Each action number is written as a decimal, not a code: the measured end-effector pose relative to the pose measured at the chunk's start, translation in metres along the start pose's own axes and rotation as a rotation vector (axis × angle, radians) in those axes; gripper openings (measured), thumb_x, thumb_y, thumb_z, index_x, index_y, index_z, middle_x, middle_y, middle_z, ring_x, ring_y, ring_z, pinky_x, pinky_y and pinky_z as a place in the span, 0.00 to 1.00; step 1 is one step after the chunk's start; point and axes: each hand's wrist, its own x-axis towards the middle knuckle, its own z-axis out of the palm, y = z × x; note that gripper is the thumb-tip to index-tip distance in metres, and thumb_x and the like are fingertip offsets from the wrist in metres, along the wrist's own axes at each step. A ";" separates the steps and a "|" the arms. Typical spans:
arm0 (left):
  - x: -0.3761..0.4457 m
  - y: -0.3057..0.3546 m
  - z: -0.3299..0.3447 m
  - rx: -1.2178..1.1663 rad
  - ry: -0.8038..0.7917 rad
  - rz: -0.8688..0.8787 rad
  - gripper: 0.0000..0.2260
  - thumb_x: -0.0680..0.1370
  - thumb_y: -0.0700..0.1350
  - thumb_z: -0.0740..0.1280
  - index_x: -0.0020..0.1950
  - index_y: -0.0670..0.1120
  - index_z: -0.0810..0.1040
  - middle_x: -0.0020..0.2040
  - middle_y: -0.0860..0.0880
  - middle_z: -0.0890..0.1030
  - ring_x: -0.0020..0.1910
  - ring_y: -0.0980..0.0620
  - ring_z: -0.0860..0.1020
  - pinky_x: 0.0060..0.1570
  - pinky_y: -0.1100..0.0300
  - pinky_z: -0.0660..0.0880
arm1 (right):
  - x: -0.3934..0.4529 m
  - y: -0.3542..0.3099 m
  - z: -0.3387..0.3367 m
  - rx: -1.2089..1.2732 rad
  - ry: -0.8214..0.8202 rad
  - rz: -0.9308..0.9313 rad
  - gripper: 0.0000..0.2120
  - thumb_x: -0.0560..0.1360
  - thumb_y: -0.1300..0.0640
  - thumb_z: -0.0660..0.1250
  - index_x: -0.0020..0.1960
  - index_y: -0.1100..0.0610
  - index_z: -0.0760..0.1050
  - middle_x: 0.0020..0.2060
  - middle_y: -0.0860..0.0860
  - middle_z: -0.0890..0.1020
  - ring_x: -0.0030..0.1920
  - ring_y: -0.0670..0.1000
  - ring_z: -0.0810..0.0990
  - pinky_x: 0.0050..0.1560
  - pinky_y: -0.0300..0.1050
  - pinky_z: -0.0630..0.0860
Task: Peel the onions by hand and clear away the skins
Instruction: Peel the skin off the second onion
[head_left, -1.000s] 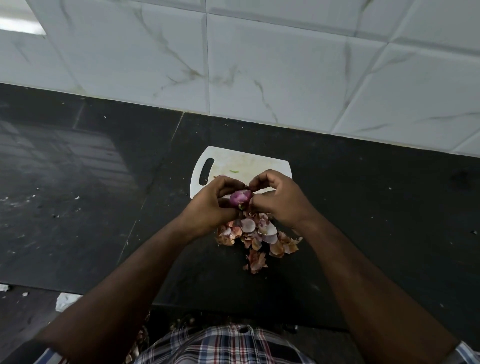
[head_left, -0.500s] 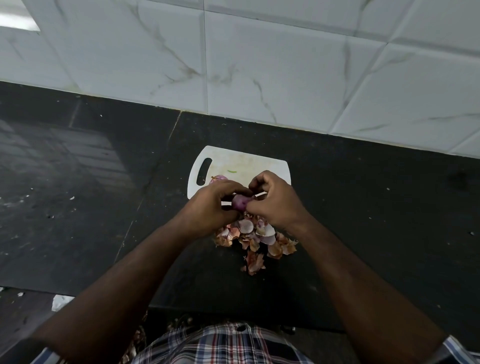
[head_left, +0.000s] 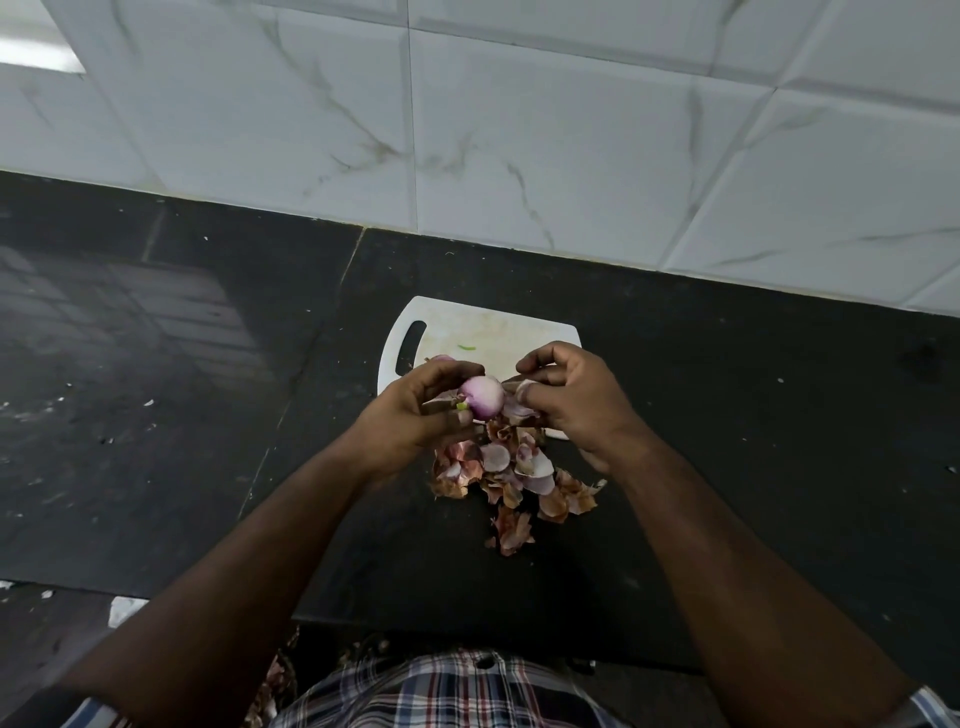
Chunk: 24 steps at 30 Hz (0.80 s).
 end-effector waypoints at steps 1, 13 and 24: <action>0.000 -0.001 0.000 -0.018 0.004 -0.012 0.21 0.77 0.25 0.65 0.63 0.46 0.77 0.65 0.46 0.78 0.59 0.49 0.81 0.55 0.54 0.81 | 0.000 0.000 0.000 0.000 -0.003 -0.002 0.10 0.73 0.68 0.70 0.52 0.57 0.78 0.43 0.53 0.87 0.45 0.49 0.86 0.43 0.44 0.80; 0.003 0.000 0.005 -0.104 0.116 -0.058 0.18 0.71 0.33 0.74 0.60 0.40 0.77 0.57 0.40 0.83 0.54 0.44 0.83 0.51 0.52 0.83 | 0.000 0.004 0.013 -0.114 0.069 -0.063 0.09 0.71 0.62 0.75 0.49 0.54 0.80 0.44 0.50 0.85 0.46 0.49 0.85 0.48 0.53 0.84; -0.005 0.004 0.006 -0.320 0.075 -0.120 0.19 0.74 0.38 0.70 0.65 0.40 0.76 0.57 0.40 0.82 0.54 0.45 0.83 0.49 0.55 0.82 | -0.004 0.022 0.010 -0.455 -0.037 -0.050 0.13 0.72 0.57 0.74 0.56 0.52 0.84 0.50 0.45 0.86 0.50 0.42 0.83 0.54 0.45 0.81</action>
